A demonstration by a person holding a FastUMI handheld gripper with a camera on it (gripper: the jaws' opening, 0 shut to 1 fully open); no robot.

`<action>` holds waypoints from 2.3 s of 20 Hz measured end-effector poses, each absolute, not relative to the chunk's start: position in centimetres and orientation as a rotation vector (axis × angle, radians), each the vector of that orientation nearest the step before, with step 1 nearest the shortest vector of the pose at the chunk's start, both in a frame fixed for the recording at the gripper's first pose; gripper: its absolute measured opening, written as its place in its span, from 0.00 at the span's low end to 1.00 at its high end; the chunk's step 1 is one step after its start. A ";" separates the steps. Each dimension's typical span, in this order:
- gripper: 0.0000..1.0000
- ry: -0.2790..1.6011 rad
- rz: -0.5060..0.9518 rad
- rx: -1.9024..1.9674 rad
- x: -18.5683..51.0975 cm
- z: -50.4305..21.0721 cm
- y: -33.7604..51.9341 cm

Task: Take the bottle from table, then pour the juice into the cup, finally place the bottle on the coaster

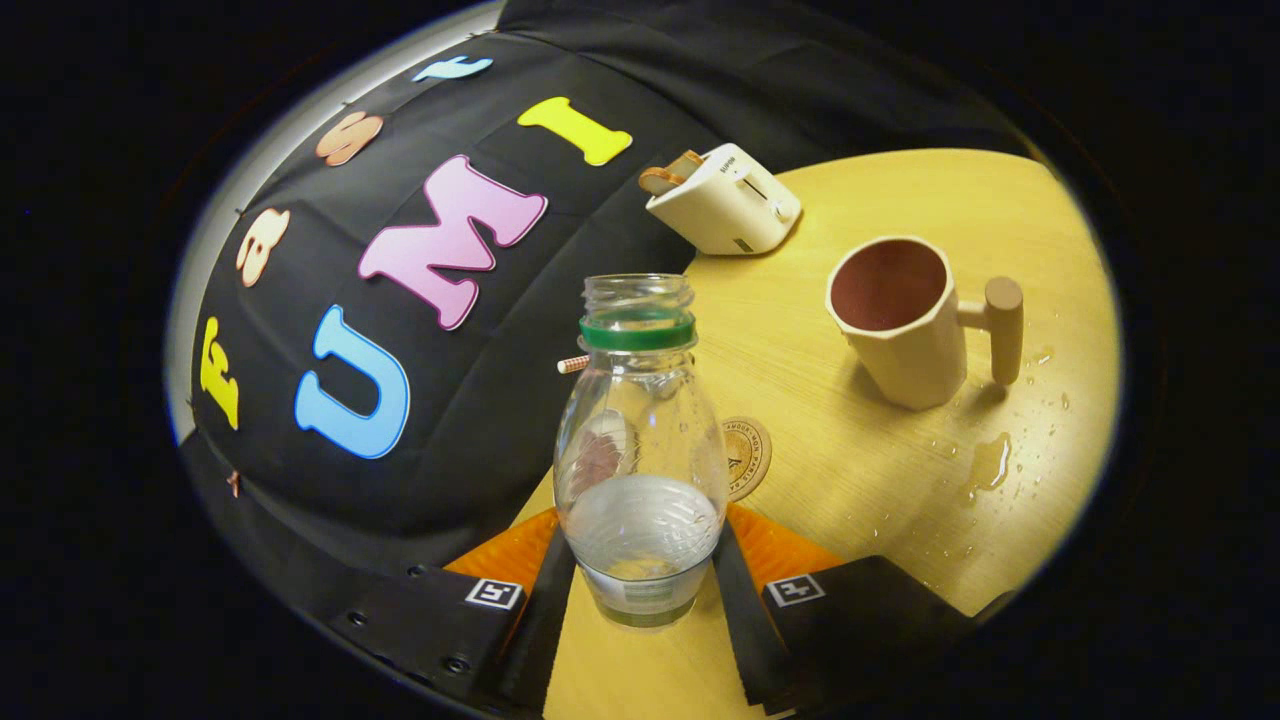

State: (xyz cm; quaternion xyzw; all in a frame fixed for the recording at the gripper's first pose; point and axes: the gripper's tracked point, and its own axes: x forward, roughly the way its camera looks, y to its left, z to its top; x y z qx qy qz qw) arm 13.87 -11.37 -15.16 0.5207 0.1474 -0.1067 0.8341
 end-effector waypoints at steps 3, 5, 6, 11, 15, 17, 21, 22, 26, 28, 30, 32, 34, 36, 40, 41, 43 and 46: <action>0.73 0.340 -0.221 1.194 14.3 -16.0 -12.0; 0.73 0.355 -0.226 1.233 14.5 -16.5 -12.6; 0.73 0.355 -0.238 1.257 14.7 -16.8 -13.3; 0.72 0.345 -0.280 1.417 15.2 -17.8 -15.4; 0.72 0.357 -0.307 1.472 14.8 -18.1 -16.7; 0.73 0.355 -0.308 1.538 15.1 -18.2 -17.0; 0.72 0.354 -0.314 1.647 15.0 -18.2 -17.4; 0.73 0.350 -0.309 1.670 15.1 -18.2 -17.5; 0.72 0.359 -0.293 1.739 15.3 -17.9 -17.4; 0.72 0.363 -0.284 1.777 15.6 -17.7 -17.3; 0.72 0.363 -0.281 1.802 15.7 -17.5 -17.2; 0.72 0.358 -0.288 1.825 15.9 -17.4 -17.5; 0.72 0.351 -0.296 1.847 16.0 -17.3 -17.7; 0.72 0.344 -0.301 1.866 16.1 -17.1 -17.9; 0.72 0.350 -0.302 1.901 16.1 -17.0 -17.8; 0.72 0.351 -0.302 1.908 16.2 -17.0 -17.7; 0.72 0.356 -0.299 1.921 16.2 -16.8 -17.6; 0.72 0.356 -0.297 1.944 16.1 -16.5 -17.5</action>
